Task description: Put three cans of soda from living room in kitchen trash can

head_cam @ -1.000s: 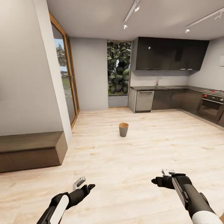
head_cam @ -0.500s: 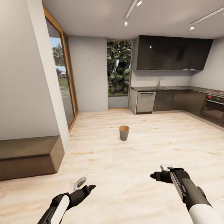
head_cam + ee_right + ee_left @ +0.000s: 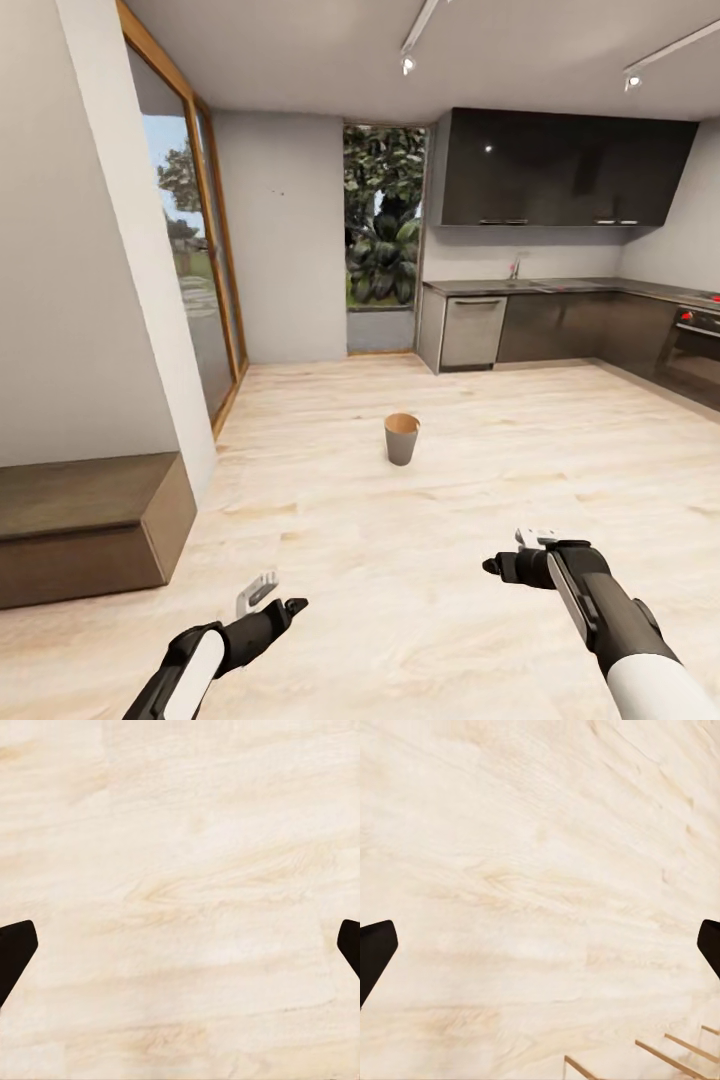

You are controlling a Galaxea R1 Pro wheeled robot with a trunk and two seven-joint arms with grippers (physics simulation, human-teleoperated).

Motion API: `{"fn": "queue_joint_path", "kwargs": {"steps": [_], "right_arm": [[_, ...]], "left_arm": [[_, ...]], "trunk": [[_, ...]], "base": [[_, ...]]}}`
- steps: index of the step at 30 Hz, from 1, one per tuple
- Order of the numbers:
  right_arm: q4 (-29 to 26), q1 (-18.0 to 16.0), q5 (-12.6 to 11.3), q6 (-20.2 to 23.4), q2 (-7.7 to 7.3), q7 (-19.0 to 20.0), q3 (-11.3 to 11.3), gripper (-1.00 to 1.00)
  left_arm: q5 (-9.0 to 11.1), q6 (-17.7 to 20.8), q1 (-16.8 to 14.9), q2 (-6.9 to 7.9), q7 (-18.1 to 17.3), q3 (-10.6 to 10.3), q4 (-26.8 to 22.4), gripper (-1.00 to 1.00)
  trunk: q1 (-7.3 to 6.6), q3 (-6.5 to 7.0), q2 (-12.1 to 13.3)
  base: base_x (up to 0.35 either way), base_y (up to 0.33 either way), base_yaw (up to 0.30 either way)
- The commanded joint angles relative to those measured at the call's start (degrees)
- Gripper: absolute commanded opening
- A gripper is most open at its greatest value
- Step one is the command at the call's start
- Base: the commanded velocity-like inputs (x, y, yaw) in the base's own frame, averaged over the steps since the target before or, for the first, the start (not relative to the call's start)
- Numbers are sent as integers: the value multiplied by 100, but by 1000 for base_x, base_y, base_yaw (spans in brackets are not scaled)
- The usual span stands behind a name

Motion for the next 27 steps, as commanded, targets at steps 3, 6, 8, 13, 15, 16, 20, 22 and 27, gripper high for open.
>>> {"fn": "queue_joint_path", "kwargs": {"steps": [3, 6, 8, 13, 15, 16, 20, 22, 27], "right_arm": [[2, 2, -3, 2, -2, 4, 0, 100], [3, 2, -5, 3, -3, 7, -1, 100], [3, 3, -6, -1, -4, 4, 4, 100], [4, 4, -6, -14, -4, -1, 14, 100], [4, 4, -5, -10, 0, -4, 10, 100], [4, 4, -1, -8, 2, -5, 10, 100], [4, 4, 7, -5, 2, -6, 3, 100], [10, -2, 3, -2, 1, -14, -1, 100], [231, -72, -22, -10, 25, -436, -15, 100]], "left_arm": [[3, -1, 0, 2, 0, 3, 6, 100], [1, -1, 0, 2, 0, 5, 9, 100], [-11, -1, 0, 2, 0, 5, 11, 100], [-19, -1, 0, 2, 0, -5, 12, 100], [-15, -1, 1, 2, 0, 0, 12, 100], [-6, -1, 1, 2, 0, 2, 12, 100], [-13, -1, 0, 2, 0, -10, 12, 100], [-22, -1, 0, 2, 0, -11, 12, 100], [-26, -1, 0, -2, 0, -7, 10, 100]], "trunk": [[0, 0, 0], [0, 0, 0], [0, 0, 0], [0, 0, 0], [0, 0, 0], [0, 0, 0], [0, 0, 0], [0, 0, 0], [0, 0, 0]], "base": [[348, 0, 0], [348, 0, 0], [348, 0, 0], [348, 0, 0], [347, 0, 0], [347, 0, 0], [348, 0, 0], [348, 0, 0], [348, 0, 0]]}}
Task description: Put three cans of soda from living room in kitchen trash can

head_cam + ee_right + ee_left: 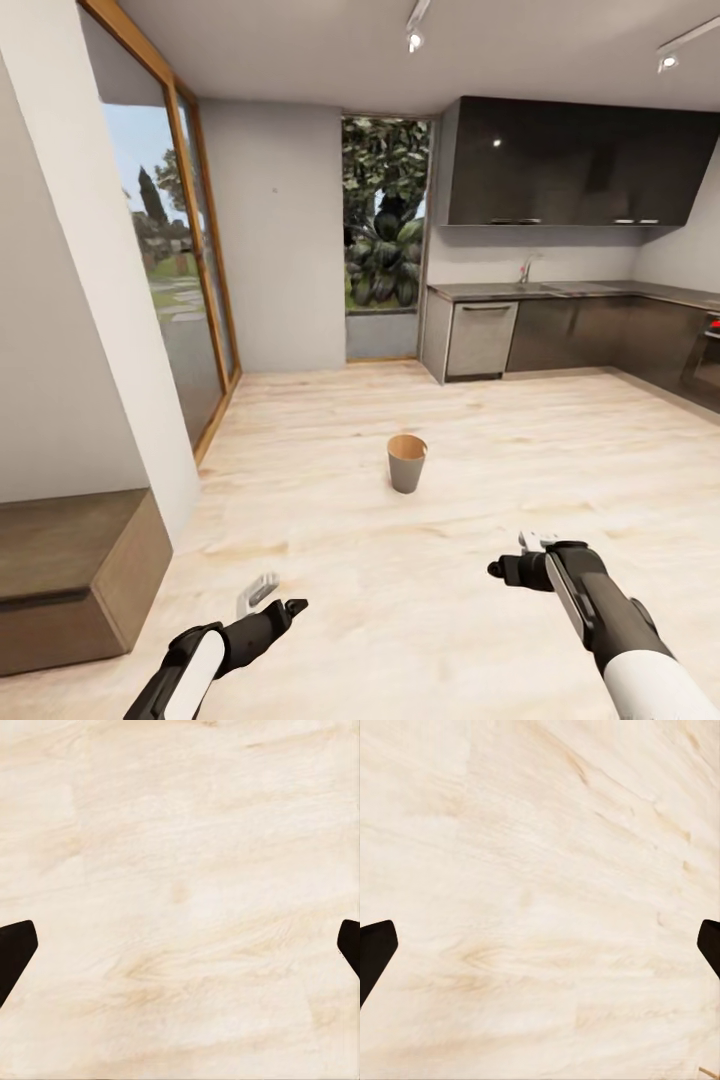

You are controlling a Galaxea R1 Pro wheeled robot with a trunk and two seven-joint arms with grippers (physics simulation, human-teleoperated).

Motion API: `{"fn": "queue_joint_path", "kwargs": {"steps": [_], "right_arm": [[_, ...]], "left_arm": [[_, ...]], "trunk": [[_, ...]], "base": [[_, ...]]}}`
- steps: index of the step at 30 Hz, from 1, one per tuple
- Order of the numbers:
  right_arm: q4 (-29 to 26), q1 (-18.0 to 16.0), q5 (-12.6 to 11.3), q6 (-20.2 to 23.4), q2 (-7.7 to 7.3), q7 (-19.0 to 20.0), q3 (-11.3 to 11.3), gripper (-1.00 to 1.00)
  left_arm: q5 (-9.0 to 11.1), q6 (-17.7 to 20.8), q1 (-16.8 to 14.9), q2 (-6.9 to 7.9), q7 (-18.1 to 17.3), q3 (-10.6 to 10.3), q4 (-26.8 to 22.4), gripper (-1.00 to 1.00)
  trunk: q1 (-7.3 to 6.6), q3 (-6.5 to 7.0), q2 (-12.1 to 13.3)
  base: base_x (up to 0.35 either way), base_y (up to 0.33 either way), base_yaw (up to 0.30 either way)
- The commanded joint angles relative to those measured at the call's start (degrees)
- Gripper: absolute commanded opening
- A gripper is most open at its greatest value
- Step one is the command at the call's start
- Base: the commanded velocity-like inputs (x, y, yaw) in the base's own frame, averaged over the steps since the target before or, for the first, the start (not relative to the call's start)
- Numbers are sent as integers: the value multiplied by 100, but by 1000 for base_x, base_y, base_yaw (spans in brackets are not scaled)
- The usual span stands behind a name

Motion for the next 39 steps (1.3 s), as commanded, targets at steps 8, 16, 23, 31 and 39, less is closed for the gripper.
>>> {"fn": "queue_joint_path", "kwargs": {"steps": [8, 16, 23, 31, 39], "right_arm": [[662, -299, -54, -59, 13, -203, -19, 100], [863, -383, -71, -81, 15, -231, -21, 100], [880, -390, -73, -83, 15, -232, -21, 100], [882, -390, -61, -83, 18, -241, -21, 100], [899, -391, -59, -79, 21, -248, -35, 100]], "left_arm": [[2, -7, 0, 2, 0, 9, 2, 100], [7, -9, 0, 4, 0, 8, 48, 100], [6, -9, 1, 4, 0, 5, 66, 100], [6, -9, 0, 4, 0, 5, 68, 100], [6, -9, 0, 4, 0, 3, 71, 100]], "trunk": [[0, 0, 0], [0, 0, 0], [0, 0, 0], [0, 0, 0], [0, 0, 0]], "base": [[348, 0, 0], [348, 0, 0], [348, 0, 0], [348, 0, 0], [348, 0, 0]]}}
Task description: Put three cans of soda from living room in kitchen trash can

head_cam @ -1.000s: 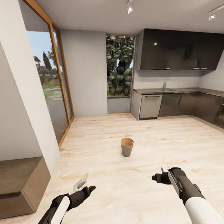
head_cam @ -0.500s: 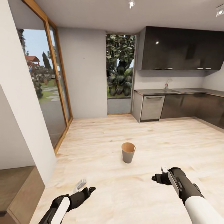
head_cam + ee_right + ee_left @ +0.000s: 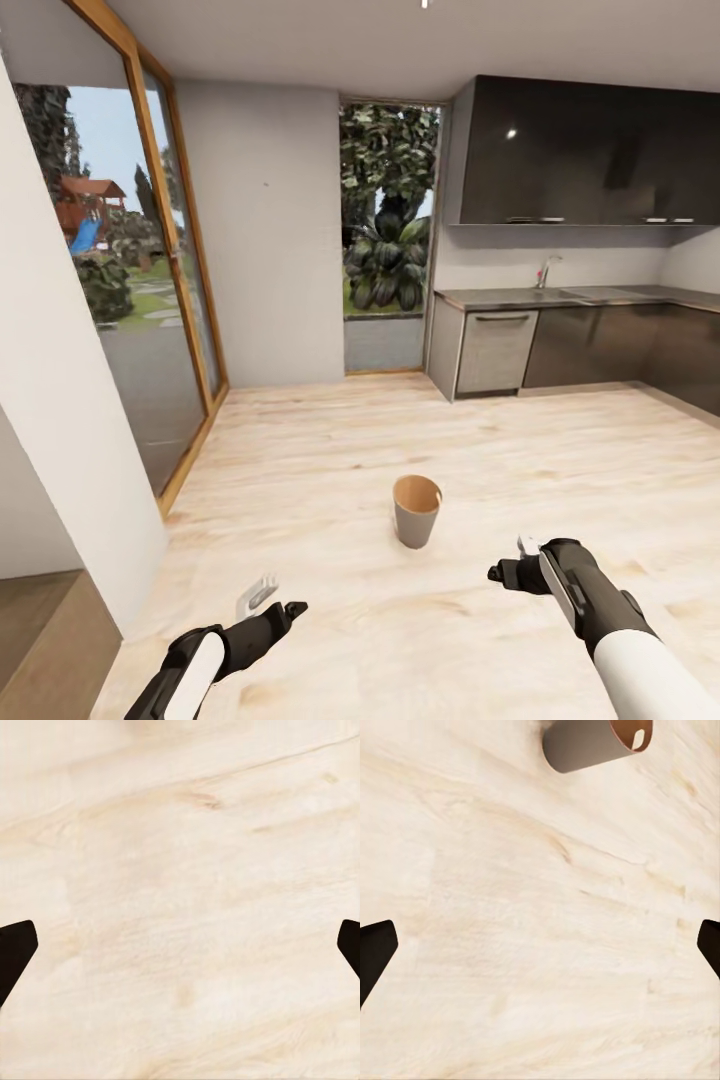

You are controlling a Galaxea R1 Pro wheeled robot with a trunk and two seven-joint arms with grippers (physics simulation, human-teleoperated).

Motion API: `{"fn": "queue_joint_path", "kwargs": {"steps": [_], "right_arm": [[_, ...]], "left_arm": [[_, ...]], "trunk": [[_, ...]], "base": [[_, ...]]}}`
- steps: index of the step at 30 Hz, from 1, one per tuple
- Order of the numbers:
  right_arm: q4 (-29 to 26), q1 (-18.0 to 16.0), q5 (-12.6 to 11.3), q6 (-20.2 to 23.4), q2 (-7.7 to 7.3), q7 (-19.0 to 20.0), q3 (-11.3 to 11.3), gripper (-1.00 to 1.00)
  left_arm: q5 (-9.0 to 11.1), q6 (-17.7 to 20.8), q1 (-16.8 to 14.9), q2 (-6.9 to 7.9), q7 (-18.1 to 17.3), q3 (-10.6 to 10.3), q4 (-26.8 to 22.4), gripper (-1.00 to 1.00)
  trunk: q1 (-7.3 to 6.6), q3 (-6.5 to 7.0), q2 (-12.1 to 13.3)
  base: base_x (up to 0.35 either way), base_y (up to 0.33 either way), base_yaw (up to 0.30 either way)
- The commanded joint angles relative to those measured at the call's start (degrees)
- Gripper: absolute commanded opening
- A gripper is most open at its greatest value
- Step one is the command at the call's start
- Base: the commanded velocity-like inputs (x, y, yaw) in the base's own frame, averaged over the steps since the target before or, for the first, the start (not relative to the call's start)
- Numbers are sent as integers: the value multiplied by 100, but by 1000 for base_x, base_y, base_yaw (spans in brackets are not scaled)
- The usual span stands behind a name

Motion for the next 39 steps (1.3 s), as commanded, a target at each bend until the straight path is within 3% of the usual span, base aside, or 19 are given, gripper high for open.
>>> {"fn": "queue_joint_path", "kwargs": {"steps": [1, 39], "right_arm": [[26, 0, 1, 0, 1, 0, 2, 100], [127, 0, -12, 1, 13, -1, 4, 100]], "left_arm": [[0, 0, 0, 0, 0, -1, 1, 100], [3, 0, 0, 0, 0, -7, 9, 100]], "trunk": [[0, 0, 0], [0, 0, 0]], "base": [[348, 0, 0], [348, 0, 0]]}}
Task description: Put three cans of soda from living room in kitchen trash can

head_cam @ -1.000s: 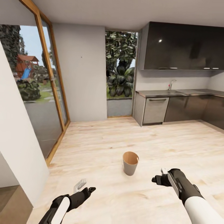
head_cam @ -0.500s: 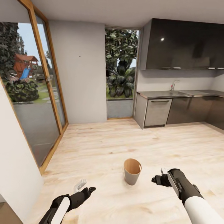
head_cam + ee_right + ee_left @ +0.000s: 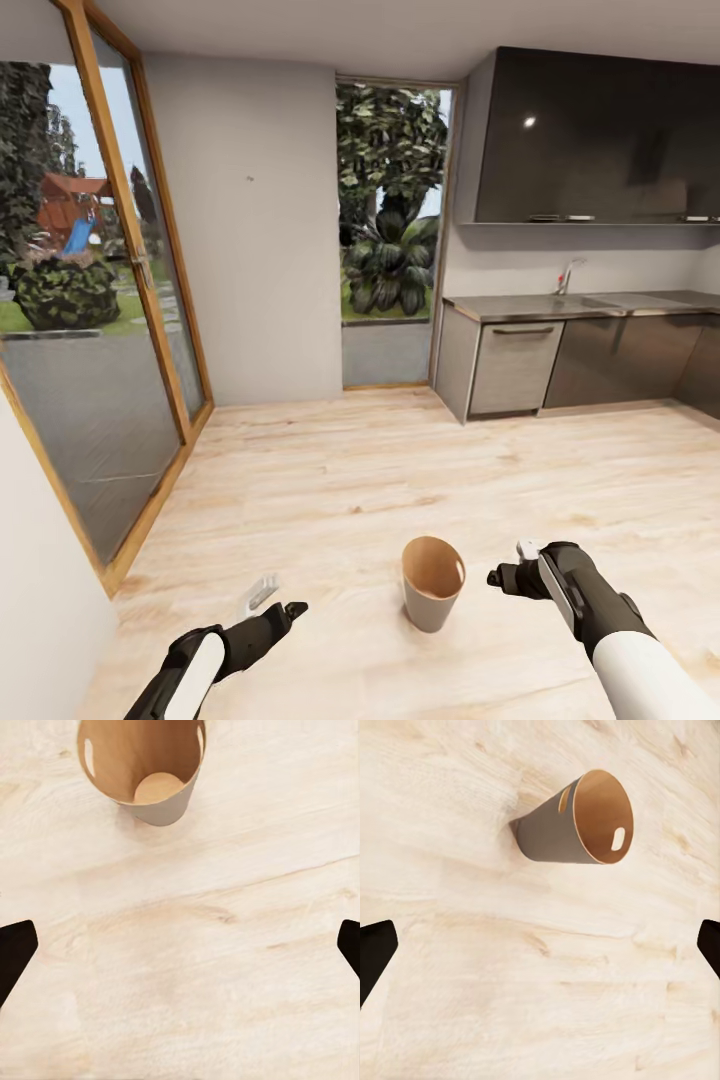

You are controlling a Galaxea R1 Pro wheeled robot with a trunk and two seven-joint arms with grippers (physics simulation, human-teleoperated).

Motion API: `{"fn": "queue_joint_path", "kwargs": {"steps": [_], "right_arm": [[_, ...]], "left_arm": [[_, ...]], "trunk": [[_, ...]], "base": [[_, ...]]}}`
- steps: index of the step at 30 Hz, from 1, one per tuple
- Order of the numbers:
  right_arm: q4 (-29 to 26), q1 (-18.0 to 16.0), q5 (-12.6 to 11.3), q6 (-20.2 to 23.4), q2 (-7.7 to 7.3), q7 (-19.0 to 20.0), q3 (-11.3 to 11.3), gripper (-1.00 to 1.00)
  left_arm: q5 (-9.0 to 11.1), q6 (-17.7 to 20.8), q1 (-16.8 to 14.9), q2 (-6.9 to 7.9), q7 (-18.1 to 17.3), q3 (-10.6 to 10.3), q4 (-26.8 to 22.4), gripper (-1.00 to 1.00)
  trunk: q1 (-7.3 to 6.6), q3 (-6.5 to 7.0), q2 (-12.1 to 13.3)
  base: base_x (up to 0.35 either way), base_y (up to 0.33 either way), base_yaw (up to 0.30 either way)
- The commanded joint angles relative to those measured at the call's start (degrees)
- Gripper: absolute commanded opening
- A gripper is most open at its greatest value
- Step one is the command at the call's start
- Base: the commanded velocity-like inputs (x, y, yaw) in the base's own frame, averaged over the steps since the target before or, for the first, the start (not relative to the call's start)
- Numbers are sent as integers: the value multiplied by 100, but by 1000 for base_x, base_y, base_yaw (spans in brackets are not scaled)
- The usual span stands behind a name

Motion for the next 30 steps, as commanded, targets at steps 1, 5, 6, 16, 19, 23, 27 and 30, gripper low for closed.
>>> {"fn": "queue_joint_path", "kwargs": {"steps": [1, 5, 6, 16, 19, 23, 27, 30], "right_arm": [[2, 0, 7, -3, -1, 0, 11, 100], [5, 4, 46, -6, -1, 6, 18, 100], [5, 6, 54, -6, -1, 7, 21, 100], [107, 9, 68, -8, 5, 6, 33, 100], [299, 4, 63, -6, 7, -15, 27, 100], [458, -41, 53, 0, 20, -36, 20, 100], [641, -83, 51, 1, 43, -64, 19, 100], [850, -146, 46, -3, 105, -200, 18, 100]], "left_arm": [[4, 1, 0, 0, 0, 0, 1, 100], [5, 0, 0, 0, 0, 0, 1, 100], [5, 0, 0, 0, 0, 0, 1, 100], [-2, 0, 0, 0, 0, -7, 2, 100], [3, 4, 0, 0, 0, -7, 2, 100], [5, 7, 0, 0, 0, -8, 2, 100], [6, 7, 1, 0, 0, -9, 2, 100], [1, 2, 0, -4, 0, -15, 2, 100]], "trunk": [[0, 0, 0], [0, 0, 0], [0, 0, 0], [0, 0, 0], [0, 0, 0], [0, 0, 0], [0, 0, 0], [0, 0, 0]], "base": [[348, 0, 0], [348, 0, 0], [348, 0, 0], [348, 0, 0], [348, 0, 0], [348, 0, 0], [348, 0, 0], [348, 0, 0]]}}
